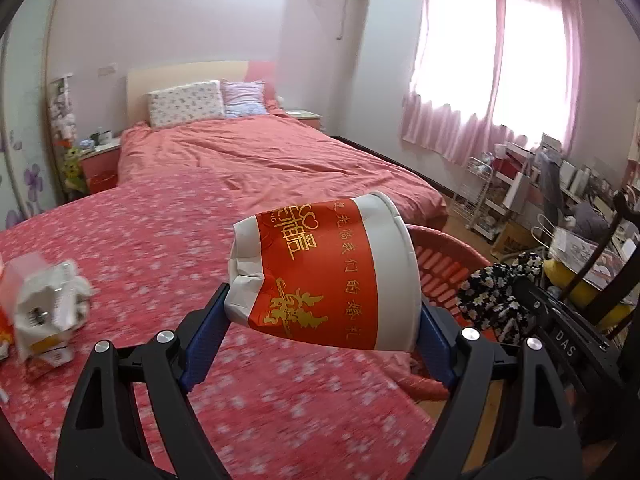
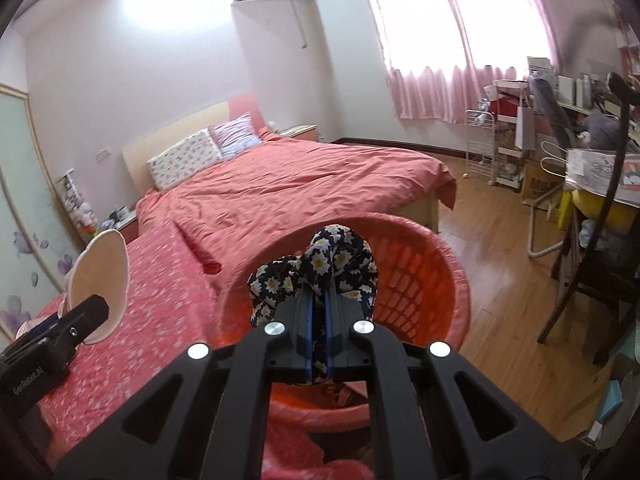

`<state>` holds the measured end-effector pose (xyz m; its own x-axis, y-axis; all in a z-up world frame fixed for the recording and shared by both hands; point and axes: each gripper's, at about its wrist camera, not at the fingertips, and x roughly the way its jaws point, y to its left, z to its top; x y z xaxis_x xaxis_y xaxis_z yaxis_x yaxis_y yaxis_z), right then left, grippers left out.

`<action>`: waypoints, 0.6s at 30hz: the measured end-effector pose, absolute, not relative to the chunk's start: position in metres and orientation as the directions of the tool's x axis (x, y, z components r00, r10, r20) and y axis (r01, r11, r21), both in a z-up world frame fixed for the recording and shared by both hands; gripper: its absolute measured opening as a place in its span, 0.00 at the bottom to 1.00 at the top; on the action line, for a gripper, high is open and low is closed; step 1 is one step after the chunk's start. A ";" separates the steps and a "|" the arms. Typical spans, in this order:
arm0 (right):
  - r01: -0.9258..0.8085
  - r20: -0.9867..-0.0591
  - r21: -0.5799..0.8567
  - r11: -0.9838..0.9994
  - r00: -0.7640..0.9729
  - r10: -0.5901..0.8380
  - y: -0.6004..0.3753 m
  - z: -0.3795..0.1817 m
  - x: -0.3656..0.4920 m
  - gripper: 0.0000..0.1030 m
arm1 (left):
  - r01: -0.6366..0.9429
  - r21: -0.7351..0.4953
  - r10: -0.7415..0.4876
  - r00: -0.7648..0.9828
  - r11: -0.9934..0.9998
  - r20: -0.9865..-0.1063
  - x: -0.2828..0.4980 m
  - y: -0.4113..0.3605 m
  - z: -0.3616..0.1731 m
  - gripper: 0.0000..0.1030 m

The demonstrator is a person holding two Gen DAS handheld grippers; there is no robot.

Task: Collect trash
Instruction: 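Carry the paper cup and black floral cloth over the orange basket and release both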

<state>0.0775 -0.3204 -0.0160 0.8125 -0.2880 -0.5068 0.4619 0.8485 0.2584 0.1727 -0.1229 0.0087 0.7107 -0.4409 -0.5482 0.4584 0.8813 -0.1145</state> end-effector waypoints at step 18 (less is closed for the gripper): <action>0.502 -0.528 0.287 0.816 0.793 -0.303 -0.366 -0.045 0.097 0.06 | 0.573 -0.091 -0.497 0.609 0.815 -0.618 0.193 -0.199 -0.020 0.80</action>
